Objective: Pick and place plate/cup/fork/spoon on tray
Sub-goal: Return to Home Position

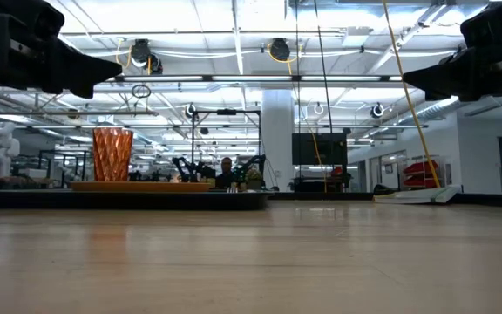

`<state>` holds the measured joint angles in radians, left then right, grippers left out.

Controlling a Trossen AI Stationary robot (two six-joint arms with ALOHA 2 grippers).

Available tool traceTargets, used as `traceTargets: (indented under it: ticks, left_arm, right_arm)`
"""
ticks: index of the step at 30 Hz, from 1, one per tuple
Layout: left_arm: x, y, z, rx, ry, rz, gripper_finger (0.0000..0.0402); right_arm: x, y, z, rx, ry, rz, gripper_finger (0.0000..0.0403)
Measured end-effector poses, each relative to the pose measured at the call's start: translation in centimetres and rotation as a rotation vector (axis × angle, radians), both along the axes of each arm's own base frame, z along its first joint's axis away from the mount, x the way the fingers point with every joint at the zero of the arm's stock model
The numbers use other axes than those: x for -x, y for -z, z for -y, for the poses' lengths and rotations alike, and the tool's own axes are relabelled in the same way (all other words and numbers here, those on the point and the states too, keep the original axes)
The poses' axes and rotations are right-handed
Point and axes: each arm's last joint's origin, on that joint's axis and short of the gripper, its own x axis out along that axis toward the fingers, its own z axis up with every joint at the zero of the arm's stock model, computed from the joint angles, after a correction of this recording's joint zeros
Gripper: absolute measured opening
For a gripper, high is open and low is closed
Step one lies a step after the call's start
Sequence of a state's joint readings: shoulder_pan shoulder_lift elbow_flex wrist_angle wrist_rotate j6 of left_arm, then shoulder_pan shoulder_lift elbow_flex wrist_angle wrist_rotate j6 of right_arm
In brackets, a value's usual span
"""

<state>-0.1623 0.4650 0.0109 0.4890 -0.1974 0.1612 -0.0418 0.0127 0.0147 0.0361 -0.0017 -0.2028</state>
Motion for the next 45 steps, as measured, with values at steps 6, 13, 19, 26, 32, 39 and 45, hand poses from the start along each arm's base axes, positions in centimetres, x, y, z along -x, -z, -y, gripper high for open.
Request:
traceTargets:
  ticks: [6, 13, 19, 26, 32, 39, 45]
  left_arm:
    - [0.6, -0.1, -0.1, 0.01, 0.034, 0.004, 0.0002]
    - [1.3, 0.0, 0.0, 0.022, 0.1, -0.013, 0.0001]
    - [1.7, 0.4, -0.2, 0.02, 0.084, -0.042, 0.0001]
    - [2.0, 0.0, -0.6, 0.02, 0.141, -0.001, 0.0001]
    - [2.2, 0.1, -1.1, 0.031, 0.126, -0.003, 0.0001]
    - [2.5, 0.8, -1.4, 0.078, 0.08, -0.067, 0.0]
    - [2.5, 0.8, -1.4, 0.09, 0.082, -0.065, 0.0]
  right_arm:
    - [0.0, 0.0, 0.0, 0.0, 0.0, 0.0, 0.0]
    - [0.0, 0.0, 0.0, 0.0, 0.0, 0.0, 0.0]
    - [0.0, 0.0, 0.0, 0.0, 0.0, 0.0, 0.0]
    - [0.0, 0.0, 0.0, 0.0, 0.0, 0.0, 0.0]
    - [0.0, 0.0, 0.0, 0.0, 0.0, 0.0, 0.0]
    - [0.0, 0.0, 0.0, 0.0, 0.0, -0.001, 0.0]
    - [0.0, 0.0, 0.0, 0.0, -0.001, -0.001, 0.0]
